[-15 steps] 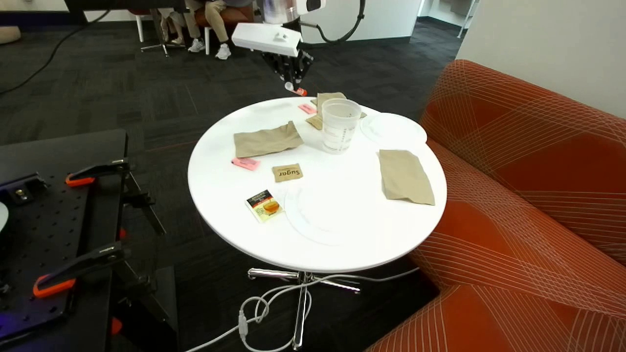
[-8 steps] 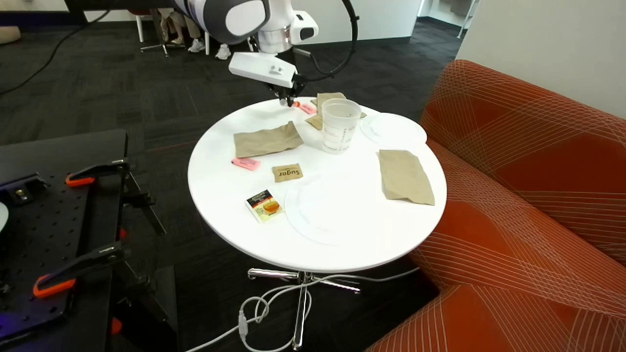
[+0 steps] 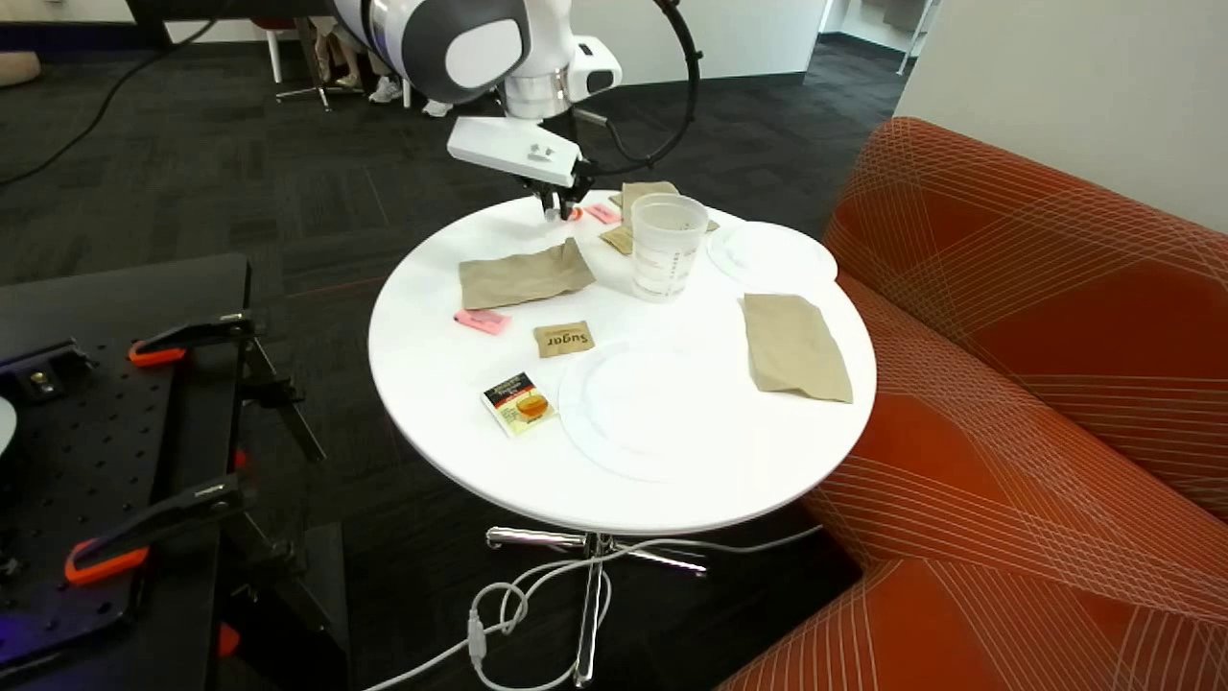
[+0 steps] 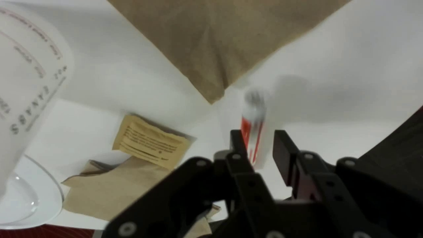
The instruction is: Remove the marker from the plastic cup and put it on the table
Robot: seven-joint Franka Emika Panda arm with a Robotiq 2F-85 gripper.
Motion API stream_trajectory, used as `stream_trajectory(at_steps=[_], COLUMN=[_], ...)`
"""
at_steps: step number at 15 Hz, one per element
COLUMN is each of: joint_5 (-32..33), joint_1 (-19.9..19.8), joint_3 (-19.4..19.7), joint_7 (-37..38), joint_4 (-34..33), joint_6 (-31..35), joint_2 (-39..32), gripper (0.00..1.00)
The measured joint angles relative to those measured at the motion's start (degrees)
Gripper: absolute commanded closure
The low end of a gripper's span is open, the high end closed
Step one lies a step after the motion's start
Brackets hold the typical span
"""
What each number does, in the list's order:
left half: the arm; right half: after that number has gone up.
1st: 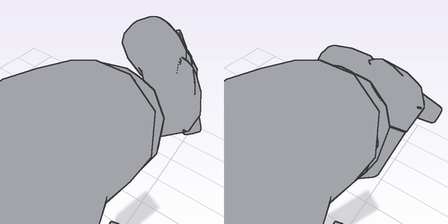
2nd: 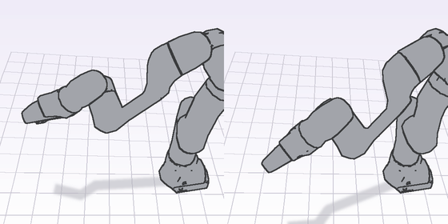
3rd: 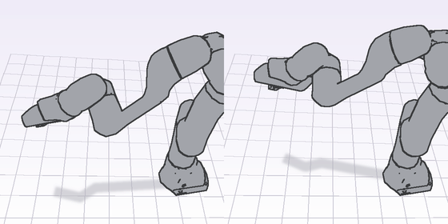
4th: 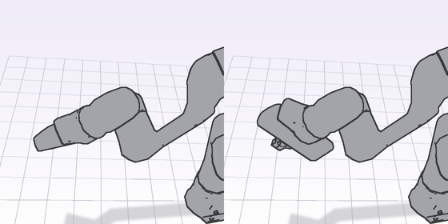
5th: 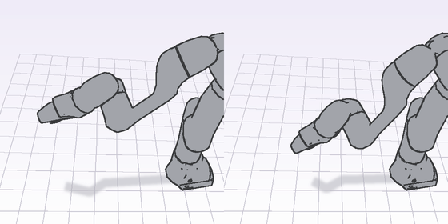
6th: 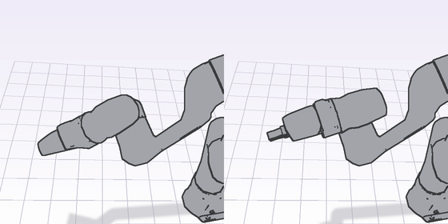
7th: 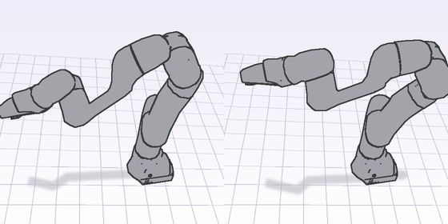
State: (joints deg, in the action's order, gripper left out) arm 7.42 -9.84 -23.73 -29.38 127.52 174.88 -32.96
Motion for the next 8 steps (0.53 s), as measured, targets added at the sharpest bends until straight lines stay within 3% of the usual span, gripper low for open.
stream_trajectory(at_steps=[5, 8], joint_5=[0.58, 0.63], joint_1=[0.02, 0.03], joint_3=[-0.28, -0.7], joint_7=[0.06, 0.07], joint_4=[0.9, 1.26], joint_6=[0.03, 0.03], joint_2=[0.0, 0.01], gripper=[0.03, 0.0])
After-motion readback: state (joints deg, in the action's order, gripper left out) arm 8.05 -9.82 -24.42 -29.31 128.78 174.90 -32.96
